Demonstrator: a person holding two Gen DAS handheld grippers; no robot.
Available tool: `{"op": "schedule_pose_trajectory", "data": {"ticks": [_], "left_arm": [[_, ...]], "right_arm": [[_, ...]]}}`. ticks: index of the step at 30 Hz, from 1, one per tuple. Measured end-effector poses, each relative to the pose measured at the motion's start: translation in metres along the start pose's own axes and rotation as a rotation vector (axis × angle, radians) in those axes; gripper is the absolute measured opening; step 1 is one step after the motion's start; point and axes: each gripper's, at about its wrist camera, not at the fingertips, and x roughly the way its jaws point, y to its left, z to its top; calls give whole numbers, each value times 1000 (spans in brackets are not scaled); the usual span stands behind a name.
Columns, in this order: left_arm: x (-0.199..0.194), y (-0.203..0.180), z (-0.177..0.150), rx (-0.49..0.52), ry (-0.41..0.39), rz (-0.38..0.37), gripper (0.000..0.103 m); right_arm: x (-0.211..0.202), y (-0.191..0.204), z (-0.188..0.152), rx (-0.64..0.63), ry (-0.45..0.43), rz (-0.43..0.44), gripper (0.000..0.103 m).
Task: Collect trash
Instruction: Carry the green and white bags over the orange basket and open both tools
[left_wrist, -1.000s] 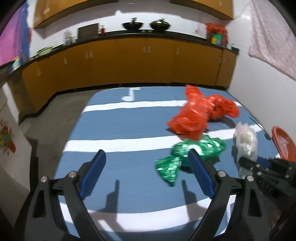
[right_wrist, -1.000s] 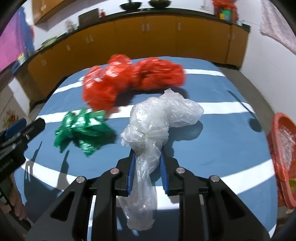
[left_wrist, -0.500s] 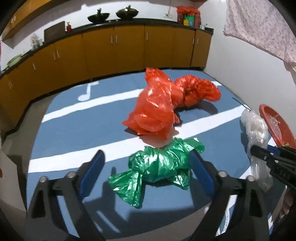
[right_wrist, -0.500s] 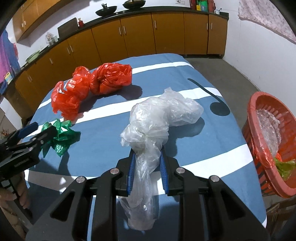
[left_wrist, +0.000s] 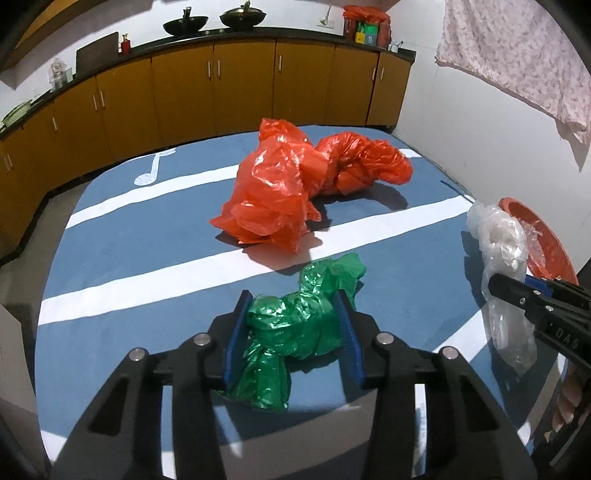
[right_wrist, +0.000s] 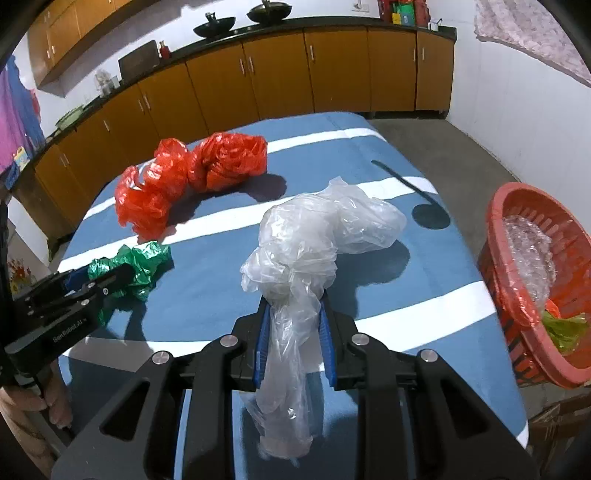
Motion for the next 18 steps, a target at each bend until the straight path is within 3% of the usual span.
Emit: {"op": "schedule_pose_trajectory", "data": {"ticks": [18], "left_arm": [[-54, -51, 14, 18, -96, -9, 44]], "right_arm": [[-60, -27, -5, 39, -103, -12, 25]]}}
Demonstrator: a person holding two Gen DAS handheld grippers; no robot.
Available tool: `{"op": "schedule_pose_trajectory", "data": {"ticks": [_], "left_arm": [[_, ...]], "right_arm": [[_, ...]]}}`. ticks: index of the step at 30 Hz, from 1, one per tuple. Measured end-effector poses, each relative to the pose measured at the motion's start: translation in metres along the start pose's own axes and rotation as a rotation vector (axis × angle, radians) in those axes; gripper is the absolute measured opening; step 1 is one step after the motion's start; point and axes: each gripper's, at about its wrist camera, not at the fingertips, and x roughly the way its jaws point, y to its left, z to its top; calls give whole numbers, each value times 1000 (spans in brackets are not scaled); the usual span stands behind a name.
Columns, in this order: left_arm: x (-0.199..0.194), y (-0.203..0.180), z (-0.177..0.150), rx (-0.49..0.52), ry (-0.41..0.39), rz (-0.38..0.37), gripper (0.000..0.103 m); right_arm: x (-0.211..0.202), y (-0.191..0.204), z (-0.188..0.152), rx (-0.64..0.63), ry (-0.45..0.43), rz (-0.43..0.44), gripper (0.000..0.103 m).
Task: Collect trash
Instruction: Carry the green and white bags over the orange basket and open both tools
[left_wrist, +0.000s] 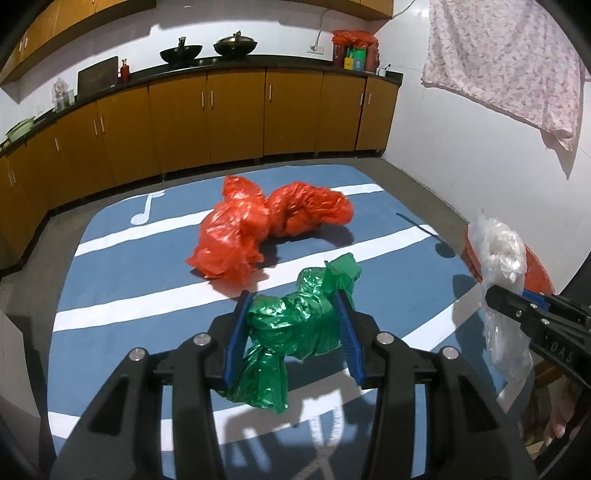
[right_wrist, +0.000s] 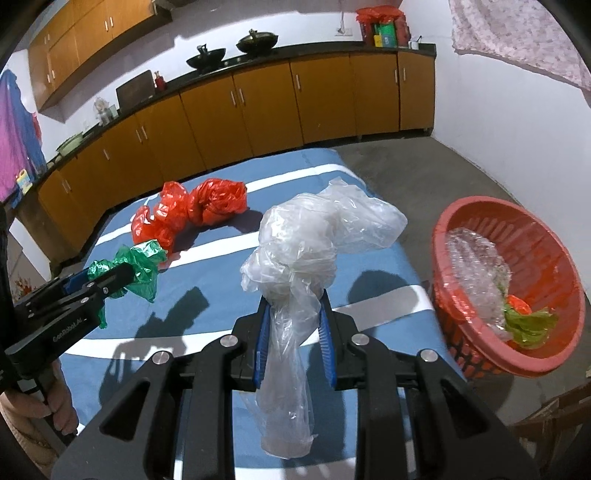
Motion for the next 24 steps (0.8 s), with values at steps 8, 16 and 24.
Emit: {"op": "schedule_pose_trajectory", "data": {"ticks": [8, 16, 24], "left_arm": [[-8, -30, 8, 23, -14, -9, 45], [-10, -53, 12, 42, -18, -14, 45], [-8, -74, 14, 53, -19, -10, 45]], "right_arm": [[-22, -15, -2, 18, -31, 2, 25], [-34, -34, -4, 45, -47, -6, 25], [-41, -52, -5, 68, -59, -27, 25]]}}
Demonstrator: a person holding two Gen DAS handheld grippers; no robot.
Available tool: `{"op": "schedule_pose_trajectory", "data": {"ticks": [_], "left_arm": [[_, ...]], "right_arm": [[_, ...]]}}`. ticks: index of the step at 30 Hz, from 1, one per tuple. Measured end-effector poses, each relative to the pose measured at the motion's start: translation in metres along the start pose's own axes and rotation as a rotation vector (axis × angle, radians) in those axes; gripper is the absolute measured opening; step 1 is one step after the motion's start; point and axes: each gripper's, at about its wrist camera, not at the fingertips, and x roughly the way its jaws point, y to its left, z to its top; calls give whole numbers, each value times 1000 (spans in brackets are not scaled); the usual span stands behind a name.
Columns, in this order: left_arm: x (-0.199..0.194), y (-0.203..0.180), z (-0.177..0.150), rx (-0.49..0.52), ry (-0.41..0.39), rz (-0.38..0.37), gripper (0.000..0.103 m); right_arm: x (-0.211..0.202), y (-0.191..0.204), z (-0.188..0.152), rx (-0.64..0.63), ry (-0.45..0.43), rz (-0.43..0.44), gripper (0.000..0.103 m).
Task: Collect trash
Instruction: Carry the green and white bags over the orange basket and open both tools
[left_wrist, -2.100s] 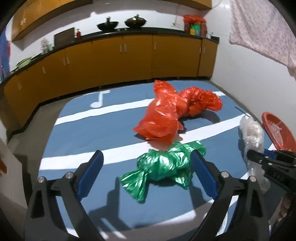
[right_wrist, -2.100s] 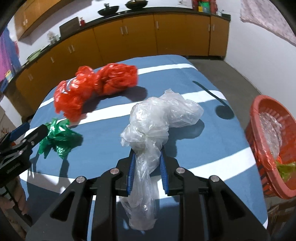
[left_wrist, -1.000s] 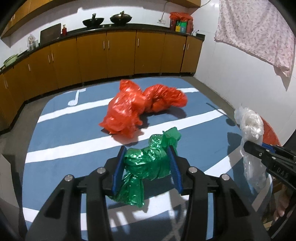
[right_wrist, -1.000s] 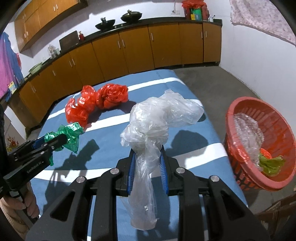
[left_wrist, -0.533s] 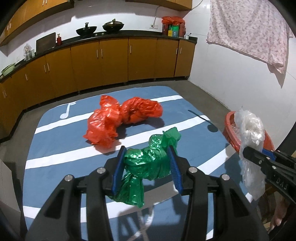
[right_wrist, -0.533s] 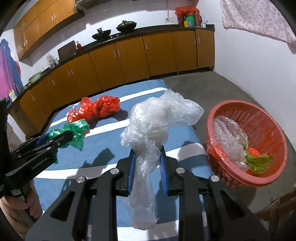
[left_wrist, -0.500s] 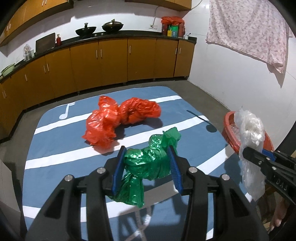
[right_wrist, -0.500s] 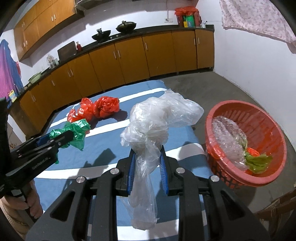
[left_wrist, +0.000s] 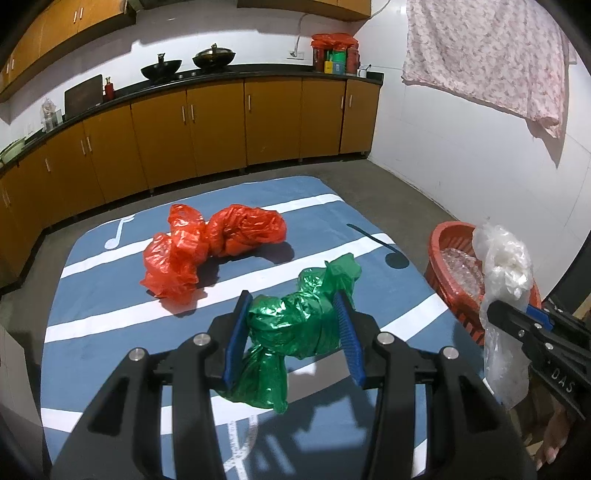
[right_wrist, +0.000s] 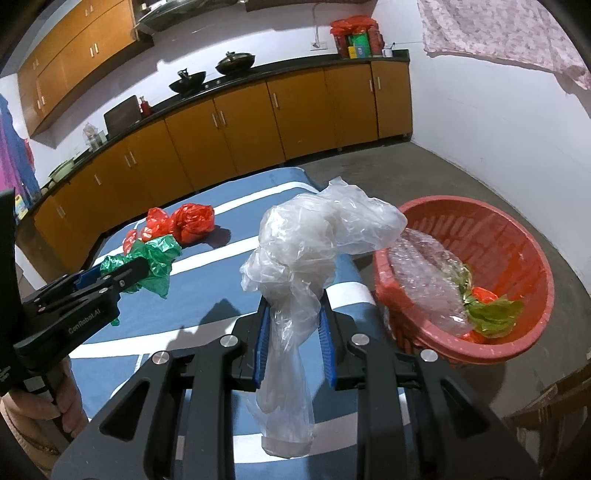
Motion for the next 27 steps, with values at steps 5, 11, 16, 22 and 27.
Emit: {"op": "schedule_pose_trajectory", "data": {"ticks": [5, 11, 16, 22, 27], "left_arm": [[3, -14, 2, 14, 4, -8, 45], [8, -28, 3, 27, 15, -31, 45], [14, -44, 9, 1, 27, -85, 45], [20, -91, 25, 8, 0, -179, 45], [34, -136, 36, 25, 1, -271, 45]], "right_arm": [[-3, -13, 1, 19, -7, -18, 25], [-7, -30, 2, 35, -15, -49, 25], [-19, -53, 13, 25, -69, -138, 25], [-30, -103, 32, 71, -109, -240, 25], [-24, -133, 37, 103, -97, -271, 25]]}}
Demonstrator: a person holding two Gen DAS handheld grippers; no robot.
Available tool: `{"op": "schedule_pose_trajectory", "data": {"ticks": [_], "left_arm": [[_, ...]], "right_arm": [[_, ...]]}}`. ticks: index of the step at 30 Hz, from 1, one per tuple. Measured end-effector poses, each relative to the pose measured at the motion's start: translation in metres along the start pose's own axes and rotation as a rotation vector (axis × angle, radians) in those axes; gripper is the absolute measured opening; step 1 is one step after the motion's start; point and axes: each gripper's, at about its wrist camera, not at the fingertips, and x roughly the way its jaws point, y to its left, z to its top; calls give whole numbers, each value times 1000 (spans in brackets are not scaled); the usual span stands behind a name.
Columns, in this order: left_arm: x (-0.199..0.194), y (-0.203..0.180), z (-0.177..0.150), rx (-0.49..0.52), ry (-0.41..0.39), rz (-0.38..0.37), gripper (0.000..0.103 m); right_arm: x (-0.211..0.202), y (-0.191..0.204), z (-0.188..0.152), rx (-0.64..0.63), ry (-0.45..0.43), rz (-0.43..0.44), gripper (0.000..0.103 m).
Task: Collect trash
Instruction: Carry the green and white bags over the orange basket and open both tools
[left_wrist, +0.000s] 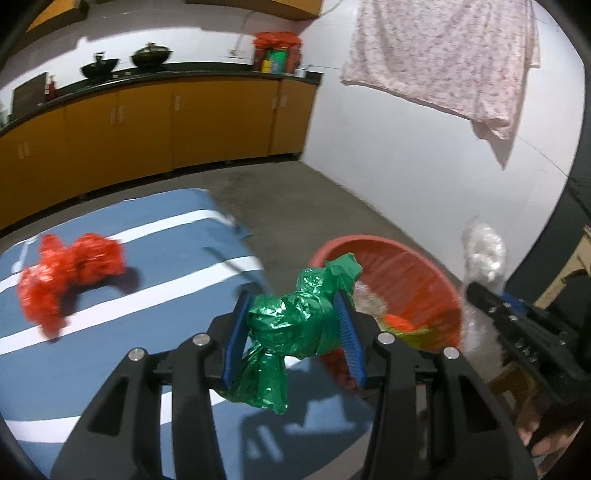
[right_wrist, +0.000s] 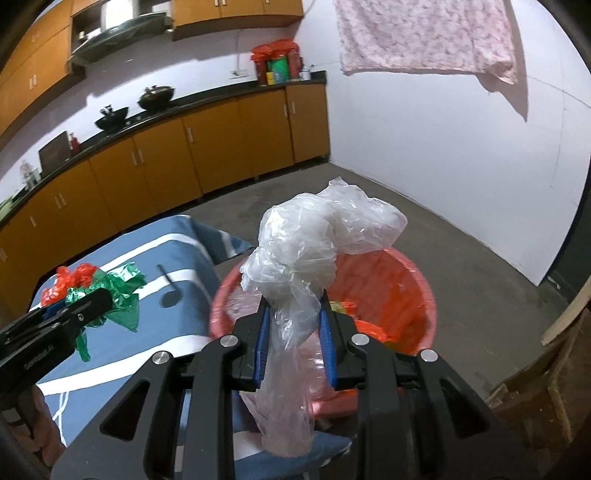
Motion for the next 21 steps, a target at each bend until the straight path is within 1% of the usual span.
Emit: {"op": "schedule_pose_trajectory", "data": {"ticks": [5, 8, 13, 21], "left_arm": [[32, -31, 6, 25, 20, -56, 46], [48, -43, 9, 37, 36, -71, 46], [74, -55, 10, 45, 66, -87, 46], [96, -64, 12, 58, 92, -105, 48]], "right_arm": [[12, -14, 3, 8, 7, -2, 25], [20, -22, 4, 21, 16, 3, 25], [29, -30, 5, 35, 25, 14, 25], [37, -41, 7, 59, 22, 45, 25]]}}
